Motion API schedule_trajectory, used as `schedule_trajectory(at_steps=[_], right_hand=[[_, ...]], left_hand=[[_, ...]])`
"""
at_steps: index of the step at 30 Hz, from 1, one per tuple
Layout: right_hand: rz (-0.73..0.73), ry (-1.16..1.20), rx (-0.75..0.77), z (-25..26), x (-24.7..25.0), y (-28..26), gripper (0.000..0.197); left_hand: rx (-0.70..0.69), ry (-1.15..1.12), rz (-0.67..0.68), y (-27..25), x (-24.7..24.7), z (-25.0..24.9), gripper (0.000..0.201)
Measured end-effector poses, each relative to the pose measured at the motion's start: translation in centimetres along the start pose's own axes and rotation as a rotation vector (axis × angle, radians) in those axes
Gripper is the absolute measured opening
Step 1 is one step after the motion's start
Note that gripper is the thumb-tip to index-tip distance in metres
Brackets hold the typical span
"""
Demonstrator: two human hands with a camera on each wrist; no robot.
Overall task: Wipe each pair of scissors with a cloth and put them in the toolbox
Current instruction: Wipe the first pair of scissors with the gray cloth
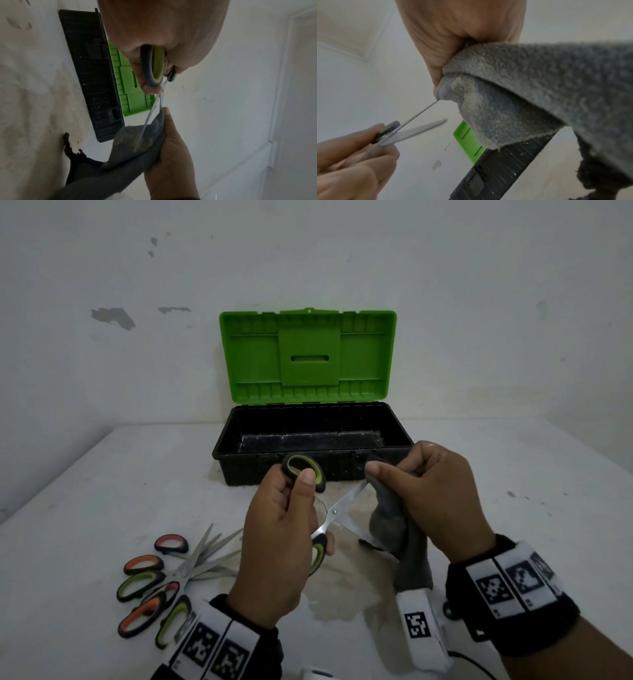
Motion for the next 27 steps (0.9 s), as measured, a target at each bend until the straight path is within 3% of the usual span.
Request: schedule_trajectory(at_steps=[4, 7, 10, 13, 16, 23, 27], right_hand=[[-0.040, 0.016, -0.019, -0.7, 0.5, 0.6, 0.044], [-0.077, 0.025, -0.048, -1.4, 1.1, 1.0, 0.043], [-0.123, 0.072, -0.087, -1.8, 2.1, 1.1, 0.042], [-0.127, 0.122, -0.106, -1.9, 2.8, 0.7, 0.040], [-0.124, 0.146, -0.110, -1.8, 3.2, 0.3, 0.038], [-0.117, 0.134, -0.108, -2.0, 3.5, -0.3, 0.039], [-0.112, 0.111, -0.094, -1.9, 3.5, -0.4, 0.038]], left_hand=[[0.020, 0.004, -0.022, -0.1, 0.0, 0.1, 0.021], [0.118, -0.049, -0.044, -0.2, 0.0, 0.7, 0.020], [0.197, -0.068, -0.013, 0.1, 0.3, 1.5, 0.005], [0.182, 0.076, 0.069, 0.0, 0.8, 2.3, 0.027], [0.172, 0.208, 0.101, -0.2, 0.8, 2.6, 0.035], [-0.132, 0.569, 0.075, 0.1, 0.8, 1.1, 0.031], [-0.377, 0.731, 0.167, -0.1, 0.2, 0.4, 0.026]])
Point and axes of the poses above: each hand's wrist, its own y-axis towards the middle knuckle, its own x-axis out of the back of the hand, z = x × y, the point moved 6 cm from there along y, towards the middle knuckle, and after that the axes turned 7 degrees about -z, right-handed, at the moved point
